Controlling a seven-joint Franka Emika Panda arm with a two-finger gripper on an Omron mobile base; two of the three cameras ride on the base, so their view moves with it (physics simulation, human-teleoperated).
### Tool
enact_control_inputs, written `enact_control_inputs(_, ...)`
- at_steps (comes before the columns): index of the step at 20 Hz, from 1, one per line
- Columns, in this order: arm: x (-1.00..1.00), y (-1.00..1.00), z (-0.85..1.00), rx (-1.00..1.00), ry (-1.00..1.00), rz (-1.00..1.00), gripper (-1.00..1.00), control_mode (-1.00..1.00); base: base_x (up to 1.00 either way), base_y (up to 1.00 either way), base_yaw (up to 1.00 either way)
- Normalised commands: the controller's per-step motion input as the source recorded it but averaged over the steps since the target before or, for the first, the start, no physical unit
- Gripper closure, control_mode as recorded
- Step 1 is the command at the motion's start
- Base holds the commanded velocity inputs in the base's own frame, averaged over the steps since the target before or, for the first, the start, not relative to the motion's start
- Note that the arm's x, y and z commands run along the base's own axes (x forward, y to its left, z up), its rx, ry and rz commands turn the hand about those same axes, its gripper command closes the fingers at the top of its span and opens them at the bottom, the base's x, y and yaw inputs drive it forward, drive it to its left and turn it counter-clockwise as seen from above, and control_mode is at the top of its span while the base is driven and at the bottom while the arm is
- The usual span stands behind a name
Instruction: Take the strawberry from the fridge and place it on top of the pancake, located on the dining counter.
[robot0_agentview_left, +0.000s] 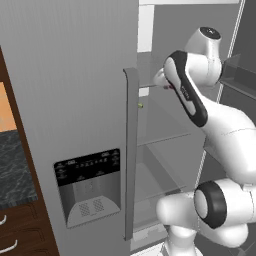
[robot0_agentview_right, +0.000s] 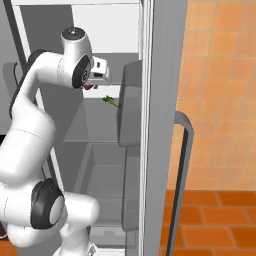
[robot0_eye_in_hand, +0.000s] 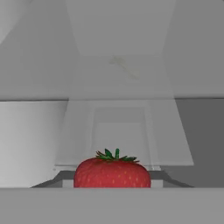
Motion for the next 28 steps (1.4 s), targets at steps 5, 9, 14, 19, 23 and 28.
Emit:
enact_control_inputs(5, -1.0, 0.0, 0.0, 0.0, 0.0, 0.0, 1.0, -1.0, 0.0, 0.0, 0.0)
enact_control_inputs(9, -1.0, 0.0, 0.0, 0.0, 0.0, 0.0, 1.0, -1.0, 0.0, 0.0, 0.0)
enact_control_inputs(14, -0.67, 0.05, -0.18, 0.0, 0.03, 0.0, 1.0, -1.0, 0.0, 0.0, 0.0)
enact_control_inputs(19, -0.4, 0.11, -0.17, 0.0, 0.05, 0.02, 1.0, 1.0, -0.19, 0.02, 0.0)
enact_control_inputs(23, 0.0, 0.0, 0.0, 0.0, 0.0, 0.0, 1.0, 1.0, -1.0, 0.35, 0.03)
enact_control_inputs(28, 0.0, 0.0, 0.0, 0.0, 0.0, 0.0, 1.0, 1.0, -0.99, 0.66, 0.27)
